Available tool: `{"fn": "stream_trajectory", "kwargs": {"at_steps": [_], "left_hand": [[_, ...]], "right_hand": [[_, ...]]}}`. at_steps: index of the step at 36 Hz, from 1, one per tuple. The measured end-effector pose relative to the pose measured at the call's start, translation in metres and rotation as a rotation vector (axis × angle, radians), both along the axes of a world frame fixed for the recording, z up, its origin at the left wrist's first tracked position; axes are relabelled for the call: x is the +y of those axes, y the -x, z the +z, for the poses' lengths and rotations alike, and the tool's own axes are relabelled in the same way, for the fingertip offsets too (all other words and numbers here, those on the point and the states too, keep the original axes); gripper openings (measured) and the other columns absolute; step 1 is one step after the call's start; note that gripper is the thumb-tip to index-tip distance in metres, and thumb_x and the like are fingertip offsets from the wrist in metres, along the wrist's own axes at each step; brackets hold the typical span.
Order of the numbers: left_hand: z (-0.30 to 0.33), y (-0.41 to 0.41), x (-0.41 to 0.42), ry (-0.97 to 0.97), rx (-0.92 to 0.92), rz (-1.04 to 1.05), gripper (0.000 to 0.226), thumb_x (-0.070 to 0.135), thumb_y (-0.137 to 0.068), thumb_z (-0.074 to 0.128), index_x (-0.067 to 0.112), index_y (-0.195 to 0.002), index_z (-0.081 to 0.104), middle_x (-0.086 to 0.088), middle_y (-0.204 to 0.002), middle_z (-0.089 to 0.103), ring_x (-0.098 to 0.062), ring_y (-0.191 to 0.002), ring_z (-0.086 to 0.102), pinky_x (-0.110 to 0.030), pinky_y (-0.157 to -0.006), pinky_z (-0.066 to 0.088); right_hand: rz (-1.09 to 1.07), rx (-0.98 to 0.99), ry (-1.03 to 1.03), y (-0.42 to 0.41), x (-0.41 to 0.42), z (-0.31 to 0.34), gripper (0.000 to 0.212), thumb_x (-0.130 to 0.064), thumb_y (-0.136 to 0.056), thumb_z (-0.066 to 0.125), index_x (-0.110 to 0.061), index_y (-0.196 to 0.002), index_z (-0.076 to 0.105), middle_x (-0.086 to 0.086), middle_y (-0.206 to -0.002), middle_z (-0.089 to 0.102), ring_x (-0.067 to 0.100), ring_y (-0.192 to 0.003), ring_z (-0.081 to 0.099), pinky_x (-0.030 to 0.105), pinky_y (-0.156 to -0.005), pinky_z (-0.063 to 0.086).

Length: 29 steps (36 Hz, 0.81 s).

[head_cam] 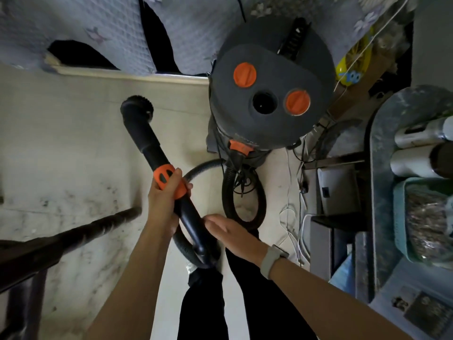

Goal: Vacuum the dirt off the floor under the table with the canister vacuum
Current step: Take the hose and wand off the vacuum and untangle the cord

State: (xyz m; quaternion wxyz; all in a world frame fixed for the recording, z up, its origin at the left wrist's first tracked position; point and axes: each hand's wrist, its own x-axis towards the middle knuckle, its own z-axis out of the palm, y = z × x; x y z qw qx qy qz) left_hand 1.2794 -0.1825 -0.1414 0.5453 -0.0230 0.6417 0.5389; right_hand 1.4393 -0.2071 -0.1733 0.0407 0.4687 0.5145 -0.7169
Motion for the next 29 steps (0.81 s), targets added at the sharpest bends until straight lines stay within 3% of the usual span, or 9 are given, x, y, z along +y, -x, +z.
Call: {"fn": "stream_trajectory", "kwargs": {"at_steps": [5, 9, 12, 17, 20, 22, 25, 29], "left_hand": [[0.016, 0.014, -0.027, -0.082, -0.019, -0.061, 0.008, 0.019, -0.093, 0.060, 0.020, -0.096, 0.053, 0.003, -0.059, 0.062, -0.015, -0.062, 0.058, -0.029, -0.070, 0.049], [0.018, 0.027, -0.065, -0.093, -0.091, -0.107, 0.010, 0.023, -0.093, 0.059, 0.021, -0.101, 0.053, 0.000, -0.065, 0.059, -0.016, -0.062, 0.060, -0.027, -0.066, 0.052], [-0.001, 0.033, -0.097, -0.044, -0.112, -0.142, 0.008, 0.025, -0.094, 0.058, 0.022, -0.100, 0.054, -0.001, -0.068, 0.058, -0.015, -0.059, 0.061, -0.024, -0.062, 0.054], [-0.050, 0.033, -0.134, 0.061, -0.123, -0.109, 0.009, 0.023, -0.092, 0.060, 0.020, -0.099, 0.055, -0.003, -0.069, 0.058, -0.016, -0.058, 0.060, -0.026, -0.060, 0.053], [-0.079, 0.033, -0.139, 0.099, -0.159, -0.026, 0.009, 0.025, -0.093, 0.060, 0.020, -0.096, 0.054, -0.003, -0.067, 0.057, -0.017, -0.058, 0.058, -0.027, -0.059, 0.053], [-0.097, 0.032, -0.140, 0.111, -0.175, 0.026, 0.010, 0.026, -0.093, 0.060, 0.020, -0.093, 0.053, -0.002, -0.067, 0.056, -0.017, -0.057, 0.058, -0.025, -0.057, 0.053], [-0.123, 0.030, -0.139, 0.114, -0.162, 0.046, 0.011, 0.027, -0.093, 0.060, 0.020, -0.094, 0.052, -0.001, -0.065, 0.056, -0.017, -0.058, 0.058, -0.026, -0.060, 0.054], [-0.153, 0.028, -0.140, 0.102, -0.096, -0.010, 0.011, 0.025, -0.092, 0.060, 0.020, -0.099, 0.053, -0.001, -0.066, 0.058, -0.018, -0.060, 0.058, -0.029, -0.068, 0.051]], "right_hand": [[-0.003, 0.001, -0.037, 0.013, -0.033, 0.006, 0.050, -0.053, -0.087, 0.051, -0.015, -0.119, 0.057, 0.003, -0.115, 0.065, 0.018, -0.111, 0.059, 0.040, -0.101, 0.045], [-0.223, -0.072, -0.030, 0.013, -0.058, -0.008, 0.028, -0.024, -0.099, 0.048, -0.005, -0.115, 0.061, 0.013, -0.109, 0.067, 0.025, -0.107, 0.061, 0.036, -0.101, 0.044], [-0.385, -0.162, -0.115, -0.001, -0.072, -0.038, 0.017, -0.011, -0.096, 0.052, -0.006, -0.111, 0.060, 0.007, -0.102, 0.063, 0.027, -0.102, 0.059, 0.033, -0.095, 0.044], [-0.363, -0.393, -0.221, -0.029, -0.072, -0.092, 0.034, -0.012, -0.094, 0.055, -0.005, -0.128, 0.051, 0.006, -0.108, 0.058, 0.019, -0.098, 0.056, 0.022, -0.084, 0.039], [-0.283, -0.452, -0.209, -0.037, -0.063, -0.129, 0.047, -0.016, -0.095, 0.056, -0.002, -0.136, 0.041, 0.014, -0.129, 0.052, 0.029, -0.119, 0.051, 0.023, -0.091, 0.036], [-0.261, -0.473, -0.177, -0.038, -0.055, -0.157, 0.068, -0.023, -0.094, 0.059, -0.004, -0.148, 0.023, 0.012, -0.148, 0.034, 0.025, -0.135, 0.036, 0.017, -0.094, 0.027], [-0.313, -0.475, -0.178, -0.032, -0.042, -0.202, 0.089, -0.026, -0.088, 0.067, -0.009, -0.152, 0.009, 0.007, -0.156, 0.021, 0.023, -0.142, 0.025, 0.023, -0.108, 0.023], [-0.317, -0.425, -0.176, -0.018, -0.028, -0.254, 0.097, -0.029, -0.080, 0.075, -0.012, -0.152, 0.011, 0.006, -0.153, 0.030, 0.024, -0.140, 0.030, 0.033, -0.113, 0.026]]}}
